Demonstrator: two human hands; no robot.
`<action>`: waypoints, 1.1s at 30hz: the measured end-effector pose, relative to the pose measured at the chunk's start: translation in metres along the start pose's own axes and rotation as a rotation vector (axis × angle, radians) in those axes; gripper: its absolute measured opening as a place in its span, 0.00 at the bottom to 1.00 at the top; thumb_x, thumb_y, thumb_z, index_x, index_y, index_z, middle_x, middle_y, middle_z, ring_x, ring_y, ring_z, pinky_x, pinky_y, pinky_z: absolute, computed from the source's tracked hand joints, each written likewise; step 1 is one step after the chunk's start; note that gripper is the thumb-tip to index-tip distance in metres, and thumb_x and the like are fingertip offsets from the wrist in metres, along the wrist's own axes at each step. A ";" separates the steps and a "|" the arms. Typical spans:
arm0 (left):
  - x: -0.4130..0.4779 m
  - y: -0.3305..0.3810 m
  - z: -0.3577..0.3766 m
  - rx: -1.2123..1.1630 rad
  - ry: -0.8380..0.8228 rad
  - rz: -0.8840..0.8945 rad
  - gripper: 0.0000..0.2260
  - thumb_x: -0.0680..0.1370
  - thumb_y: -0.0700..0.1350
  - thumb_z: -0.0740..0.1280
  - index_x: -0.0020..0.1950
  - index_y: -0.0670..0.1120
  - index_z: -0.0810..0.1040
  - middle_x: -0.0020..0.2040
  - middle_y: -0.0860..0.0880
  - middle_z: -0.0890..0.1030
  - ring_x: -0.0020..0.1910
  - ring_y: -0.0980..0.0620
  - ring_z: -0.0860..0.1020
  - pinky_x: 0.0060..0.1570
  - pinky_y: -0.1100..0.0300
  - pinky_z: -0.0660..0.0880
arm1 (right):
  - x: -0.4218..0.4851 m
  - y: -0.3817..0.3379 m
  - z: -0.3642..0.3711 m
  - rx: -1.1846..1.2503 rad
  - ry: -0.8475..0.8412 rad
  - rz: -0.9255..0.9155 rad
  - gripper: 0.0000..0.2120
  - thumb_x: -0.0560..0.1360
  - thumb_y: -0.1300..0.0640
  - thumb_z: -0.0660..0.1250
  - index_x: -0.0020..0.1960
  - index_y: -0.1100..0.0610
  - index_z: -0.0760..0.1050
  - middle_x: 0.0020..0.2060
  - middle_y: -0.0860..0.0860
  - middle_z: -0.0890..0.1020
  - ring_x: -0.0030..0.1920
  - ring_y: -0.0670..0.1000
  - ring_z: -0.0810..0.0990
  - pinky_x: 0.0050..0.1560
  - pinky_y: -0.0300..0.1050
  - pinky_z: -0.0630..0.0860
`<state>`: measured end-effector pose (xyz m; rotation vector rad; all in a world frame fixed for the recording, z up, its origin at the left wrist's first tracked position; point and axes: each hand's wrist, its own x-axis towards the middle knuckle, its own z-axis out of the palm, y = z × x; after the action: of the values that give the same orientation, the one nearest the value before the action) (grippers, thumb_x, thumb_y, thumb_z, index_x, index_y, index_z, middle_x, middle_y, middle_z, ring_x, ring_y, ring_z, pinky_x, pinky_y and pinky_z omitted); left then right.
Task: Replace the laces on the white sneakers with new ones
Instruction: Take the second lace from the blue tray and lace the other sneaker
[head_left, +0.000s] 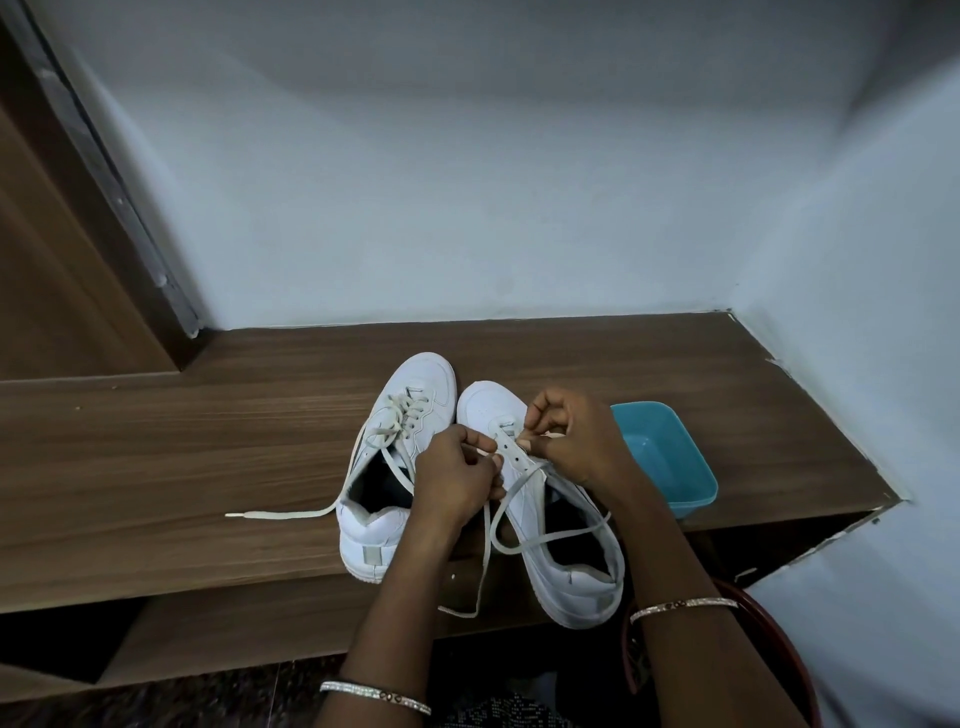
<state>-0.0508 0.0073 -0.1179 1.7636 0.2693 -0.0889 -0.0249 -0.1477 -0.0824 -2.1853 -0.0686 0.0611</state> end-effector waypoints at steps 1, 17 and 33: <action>0.000 0.000 0.000 0.009 0.009 0.006 0.04 0.76 0.35 0.70 0.47 0.42 0.79 0.40 0.42 0.84 0.33 0.46 0.84 0.45 0.47 0.83 | 0.000 -0.001 0.002 -0.002 0.002 -0.006 0.11 0.68 0.66 0.76 0.40 0.53 0.77 0.34 0.50 0.86 0.40 0.46 0.84 0.44 0.34 0.75; -0.002 0.006 -0.001 0.326 0.169 0.270 0.03 0.73 0.44 0.74 0.39 0.50 0.83 0.33 0.55 0.83 0.34 0.57 0.81 0.41 0.58 0.78 | 0.000 0.005 0.004 0.205 -0.117 0.116 0.06 0.73 0.70 0.71 0.50 0.64 0.80 0.40 0.57 0.87 0.38 0.47 0.84 0.41 0.35 0.79; 0.002 0.031 -0.042 -0.343 0.294 0.273 0.05 0.81 0.43 0.63 0.46 0.49 0.75 0.32 0.51 0.71 0.29 0.56 0.65 0.28 0.60 0.64 | 0.000 0.008 -0.013 0.253 0.172 0.191 0.05 0.70 0.56 0.77 0.44 0.54 0.83 0.39 0.51 0.86 0.44 0.51 0.85 0.48 0.46 0.81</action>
<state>-0.0452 0.0429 -0.0794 1.4521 0.2367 0.3943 -0.0235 -0.1630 -0.0809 -1.9299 0.2338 -0.0106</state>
